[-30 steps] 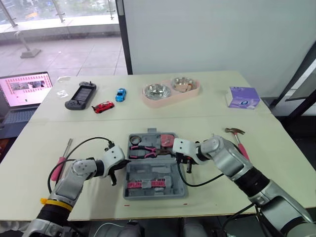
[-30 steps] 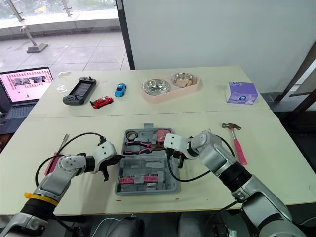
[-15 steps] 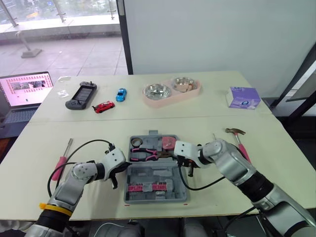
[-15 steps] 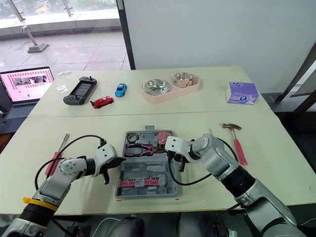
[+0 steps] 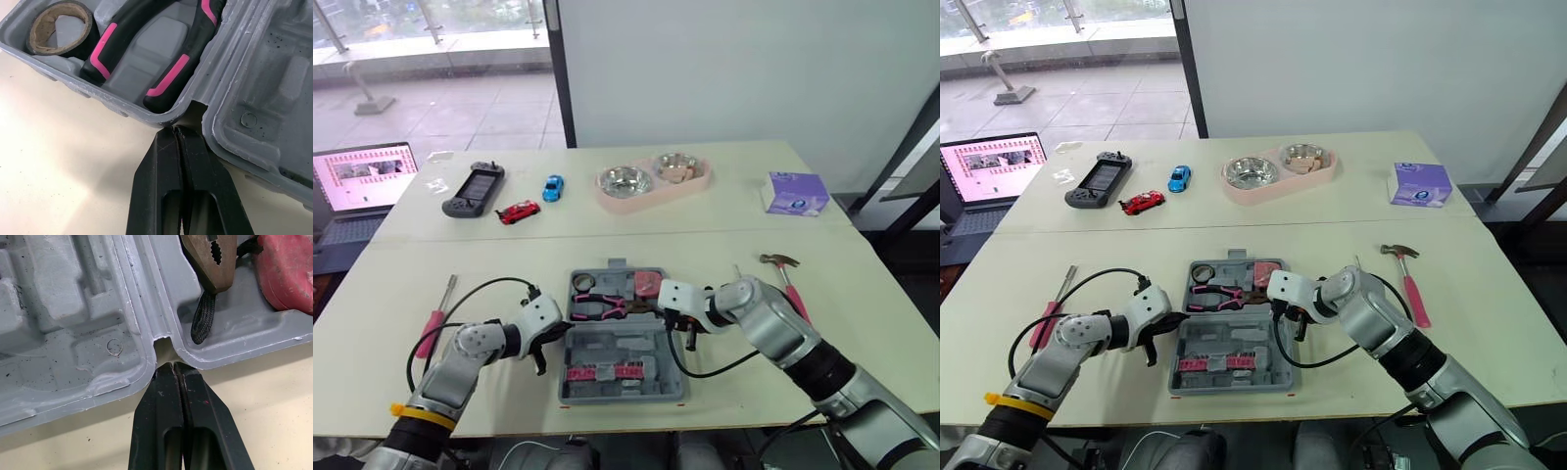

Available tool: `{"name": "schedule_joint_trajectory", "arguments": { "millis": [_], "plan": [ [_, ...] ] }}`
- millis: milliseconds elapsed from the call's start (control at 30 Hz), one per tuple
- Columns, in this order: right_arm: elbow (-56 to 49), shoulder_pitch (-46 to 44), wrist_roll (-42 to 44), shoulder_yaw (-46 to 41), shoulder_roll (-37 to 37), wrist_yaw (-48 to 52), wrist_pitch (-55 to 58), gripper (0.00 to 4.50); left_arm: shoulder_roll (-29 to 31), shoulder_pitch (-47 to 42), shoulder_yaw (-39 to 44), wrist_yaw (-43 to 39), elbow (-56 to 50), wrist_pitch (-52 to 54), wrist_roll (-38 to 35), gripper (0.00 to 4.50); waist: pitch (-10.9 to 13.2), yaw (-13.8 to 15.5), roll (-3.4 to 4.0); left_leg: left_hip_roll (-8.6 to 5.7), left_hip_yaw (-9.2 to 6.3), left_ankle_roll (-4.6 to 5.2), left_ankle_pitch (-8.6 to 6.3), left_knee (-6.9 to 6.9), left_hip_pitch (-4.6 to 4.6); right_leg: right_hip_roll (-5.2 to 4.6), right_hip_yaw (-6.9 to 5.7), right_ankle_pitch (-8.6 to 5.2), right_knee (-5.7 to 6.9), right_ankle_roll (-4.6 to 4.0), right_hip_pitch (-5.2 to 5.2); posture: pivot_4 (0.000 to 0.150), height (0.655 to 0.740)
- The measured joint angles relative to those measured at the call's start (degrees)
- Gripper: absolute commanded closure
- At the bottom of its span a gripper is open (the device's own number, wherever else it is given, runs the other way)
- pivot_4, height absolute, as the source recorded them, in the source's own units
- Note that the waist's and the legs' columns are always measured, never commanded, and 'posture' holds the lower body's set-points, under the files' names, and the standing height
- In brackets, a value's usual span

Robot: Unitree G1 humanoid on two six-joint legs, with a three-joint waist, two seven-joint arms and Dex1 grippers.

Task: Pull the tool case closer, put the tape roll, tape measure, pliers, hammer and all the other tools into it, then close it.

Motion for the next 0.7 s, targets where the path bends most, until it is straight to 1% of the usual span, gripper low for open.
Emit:
{"name": "schedule_joint_trajectory", "arguments": {
  "millis": [100, 200, 300, 433, 500, 533, 567, 600, 700],
  "plan": [
    [0.0, 0.3, 1.7, -2.2, -1.6, 0.3, -1.5, 4.50, 1.0, 0.9, 0.9, -0.4, -1.0, 1.2, -1.4, 4.44, 0.0, -0.2, -0.05, 0.01, 0.00, 0.00, 0.00, 0.00, -0.02, 0.00, 0.00, 0.00, 0.00, 0.00, -0.02, 0.150, 0.7360],
    [0.6, 1.5, 2.9, -6.1, -6.1, 0.4, -4.0, 4.50, 4.8, 4.0, 3.6, -1.5, -3.3, 2.7, -3.4, 4.44, 0.1, -0.2, -0.08, 0.02, 0.01, 0.01, 0.00, -0.01, -0.07, 0.00, 0.00, 0.00, -0.01, 0.00, -0.07, 0.150, 0.7360],
    [1.3, 4.1, 5.1, -11.8, -10.2, 0.9, -7.3, 4.50, 9.5, 8.0, 9.4, -2.6, -5.3, 4.5, -5.8, 4.44, 0.1, -0.1, -0.08, 0.04, 0.02, 0.01, -0.01, -0.03, -0.09, 0.00, 0.00, 0.00, -0.01, 0.00, -0.10, 0.150, 0.7360],
    [-0.3, 9.0, 11.5, -20.4, -11.8, 2.4, -11.5, 4.50, 12.1, 12.2, 19.2, -4.8, -9.4, 5.0, -12.6, 4.44, 0.2, 0.0, -0.09, 0.04, 0.04, 0.01, -0.01, -0.01, -0.10, 0.00, 0.00, 0.00, -0.04, 0.00, -0.07, 0.150, 0.7360],
    [-0.4, 12.9, 15.0, -26.5, -12.3, 2.6, -14.1, 3.91, 14.2, 15.6, 24.7, -6.9, -9.4, 4.5, -15.3, 4.50, 0.2, 0.0, -0.12, 0.05, 0.05, 0.02, -0.01, -0.02, -0.10, 0.00, 0.00, -0.01, -0.05, -0.01, -0.07, 0.150, 0.7360],
    [0.3, 15.0, 16.6, -29.6, -13.8, 2.9, -16.0, 3.63, 15.8, 17.7, 28.2, -8.0, -8.1, 4.2, -16.3, 4.50, 0.2, 0.0, -0.08, 0.05, 0.09, 0.05, -0.03, -0.02, -0.09, 0.00, 0.01, -0.01, -0.06, -0.01, -0.07, 0.150, 0.7360],
    [1.9, 17.3, 18.1, -33.6, -15.0, 3.3, -18.2, 3.17, 17.3, 19.8, 32.1, -9.4, -6.1, 3.5, -17.4, 3.98, 0.2, 0.0, -0.08, 0.04, 0.12, 0.08, -0.05, -0.02, -0.11, -0.01, 0.01, -0.01, -0.09, -0.01, -0.07, 0.150, 0.7360],
    [4.2, 19.5, 19.7, -38.2, -16.4, 3.7, -20.3, 2.68, 18.7, 22.3, 36.2, -10.5, -3.2, 2.7, -17.9, 3.70, 0.2, 0.0, -0.08, 0.04, 0.16, 0.13, -0.08, -0.02, -0.09, -0.01, 0.01, -0.01, -0.11, -0.01, -0.05, 0.150, 0.7360],
    [9.8, 23.1, 23.4, -47.7, -17.7, 4.6, -24.6, 1.08, 19.6, 25.5, 43.7, -12.1, 3.3, 0.9, -19.2, 2.13, 0.3, 0.0, -0.08, 0.06, 0.23, 0.18, -0.10, -0.01, 0.00, -0.01, 0.04, -0.02, -0.12, -0.02, 0.04, 0.150, 0.7360]
  ]
}}
